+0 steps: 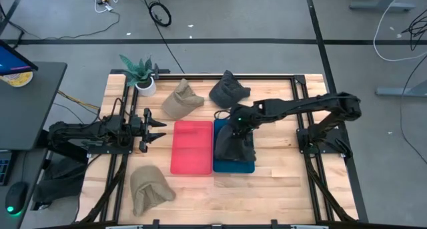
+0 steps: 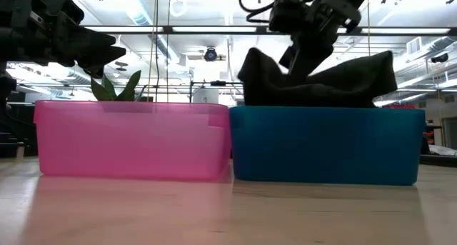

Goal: Pick & Place hat
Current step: Put the right black cap into the blue bin

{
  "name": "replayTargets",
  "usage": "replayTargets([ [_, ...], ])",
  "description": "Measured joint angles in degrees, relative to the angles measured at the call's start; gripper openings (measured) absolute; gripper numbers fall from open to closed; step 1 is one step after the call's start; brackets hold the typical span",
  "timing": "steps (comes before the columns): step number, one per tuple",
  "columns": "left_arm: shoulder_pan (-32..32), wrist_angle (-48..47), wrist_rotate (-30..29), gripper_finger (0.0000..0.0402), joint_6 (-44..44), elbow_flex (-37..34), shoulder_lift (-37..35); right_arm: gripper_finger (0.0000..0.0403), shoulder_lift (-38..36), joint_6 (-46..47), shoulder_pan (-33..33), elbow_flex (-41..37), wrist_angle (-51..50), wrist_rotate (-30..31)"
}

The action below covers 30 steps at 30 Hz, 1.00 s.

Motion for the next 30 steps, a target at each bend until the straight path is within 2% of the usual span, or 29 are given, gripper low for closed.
replayTargets([
  [20, 0.02, 0.02, -0.01, 0.0183, 0.0, 0.0, -0.01, 0.0002, 13.06, -3.87, -0.43, 0.37, 3.04, -1.39],
  [30, 0.02, 0.0, -0.02, 0.0183, -0.02, 0.0, 0.0, 0.0002, 14.39, 0.0, -2.46, 0.26, 2.43, 0.27],
])
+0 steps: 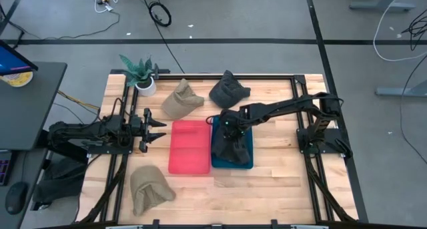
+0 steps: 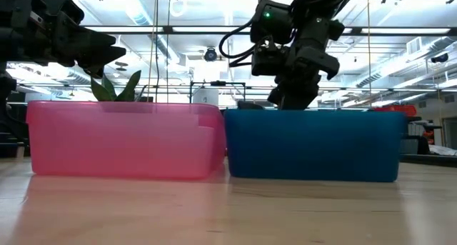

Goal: Pick & Place hat
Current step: Put the right black cap into the blue bin

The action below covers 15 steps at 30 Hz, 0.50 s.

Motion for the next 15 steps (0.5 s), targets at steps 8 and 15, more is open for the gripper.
replayTargets([
  [8, 0.0, 0.0, 0.02, 0.0183, 0.0, 0.0, 0.0, 0.0007, -0.24, -0.47, -0.49, -0.2, 0.57, -4.31],
  [15, -0.01, 0.0, 0.02, 0.0183, 0.0, 0.02, 0.0, 0.0044, -0.31, 4.9, -0.83, -0.33, 3.07, -5.25],
])
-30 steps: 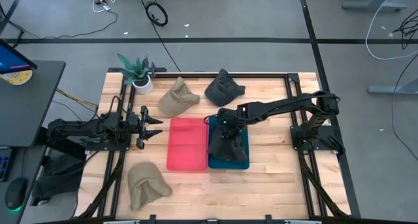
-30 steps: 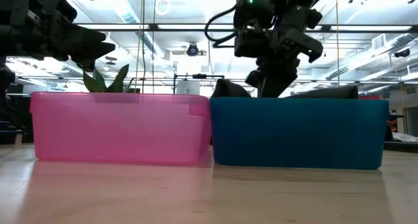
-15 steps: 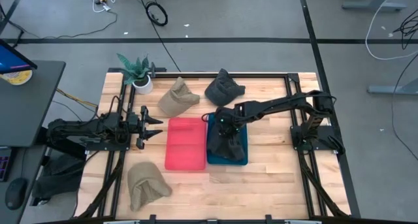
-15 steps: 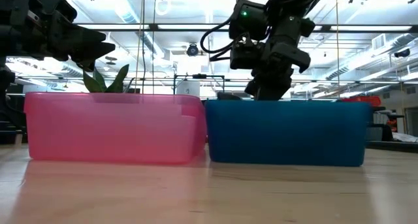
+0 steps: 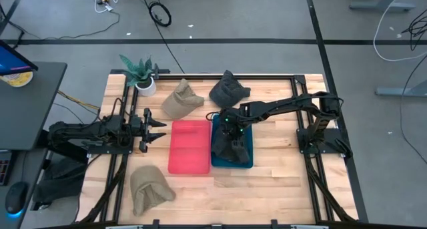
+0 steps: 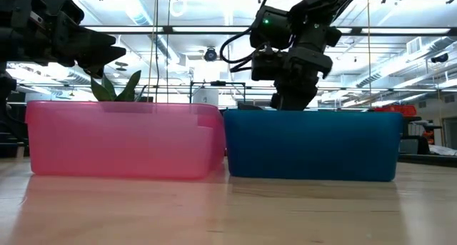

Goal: Pick & Place hat
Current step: Put the right black cap into the blue bin, then put the black cap into the blue bin

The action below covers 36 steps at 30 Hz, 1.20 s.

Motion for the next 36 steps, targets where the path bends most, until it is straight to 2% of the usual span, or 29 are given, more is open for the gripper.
replayTargets([
  [4, -0.01, 0.0, 0.0, 0.0183, 0.0, 0.0, 0.0, 0.0055, 0.0, 5.96, 0.01, 0.0, 0.9, 0.38],
  [9, -0.01, 0.01, -0.02, 0.0183, 0.01, 0.0, 0.0, 0.0054, 0.02, -0.25, 0.08, 0.02, 2.06, 0.89],
  [15, 0.01, 0.0, 0.0, 0.0183, 0.02, -0.02, 0.0, 0.0064, 0.0, -2.74, 0.17, 0.02, 1.89, 0.85],
  [25, 0.01, 0.0, -0.02, 0.0183, 0.02, 0.0, -0.02, 0.014, -0.88, -2.78, 0.21, 0.09, 0.1, 0.17],
  [36, -0.01, 0.0, 0.0, 0.0183, 0.0, -0.02, 0.0, 0.0206, -6.89, -0.64, 0.08, -0.2, -1.29, 1.09],
])
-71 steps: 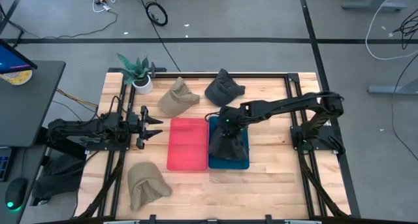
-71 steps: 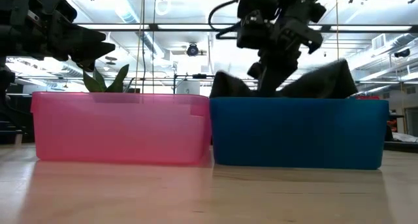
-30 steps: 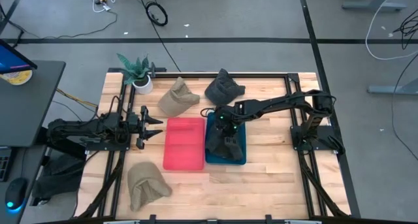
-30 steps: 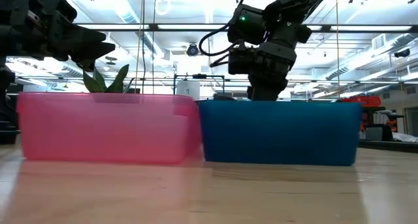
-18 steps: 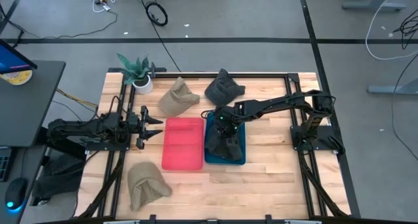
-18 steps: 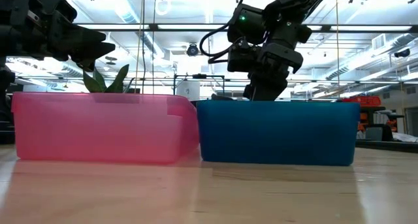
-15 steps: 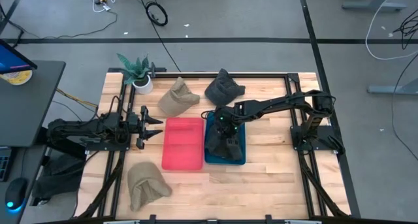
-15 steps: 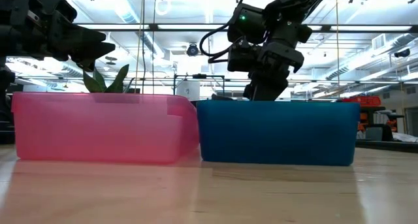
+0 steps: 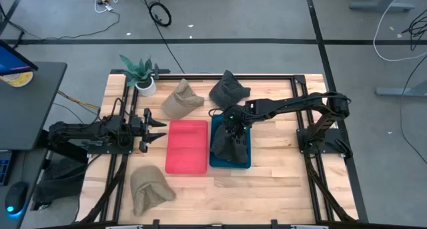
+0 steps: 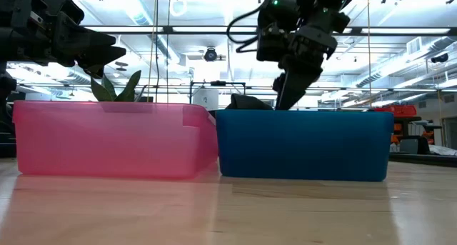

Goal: Pick & Place hat
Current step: Put the black cap into the blue bin

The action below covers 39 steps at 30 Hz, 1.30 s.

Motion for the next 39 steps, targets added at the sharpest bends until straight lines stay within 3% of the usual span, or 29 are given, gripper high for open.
replayTargets([
  [9, 0.02, 0.0, 0.0, 0.0183, 0.02, 0.01, 0.0, 0.0214, -3.13, -1.2, -0.05, 0.07, -0.63, 0.39],
  [16, 0.0, 0.01, 0.0, 0.0183, 0.0, 0.01, 0.0, 0.0213, -6.67, -4.1, -2.05, 0.11, 1.29, 17.41],
  [22, 0.02, -0.01, 0.0, 0.0183, 0.01, 0.01, 0.0, 0.0213, -8.32, -4.48, -4.79, 0.22, 11.1, 30.09],
  [30, 0.02, 0.0, -0.01, 0.0183, 0.01, 0.01, 0.0, 0.0213, -8.23, -1.64, -6.45, 0.22, 24.93, 30.72],
  [39, 0.02, 0.0, 0.0, 0.0183, 0.0, 0.02, 0.0, 0.0213, -8.21, 0.16, -7.65, 0.26, 23.57, 32.57],
])
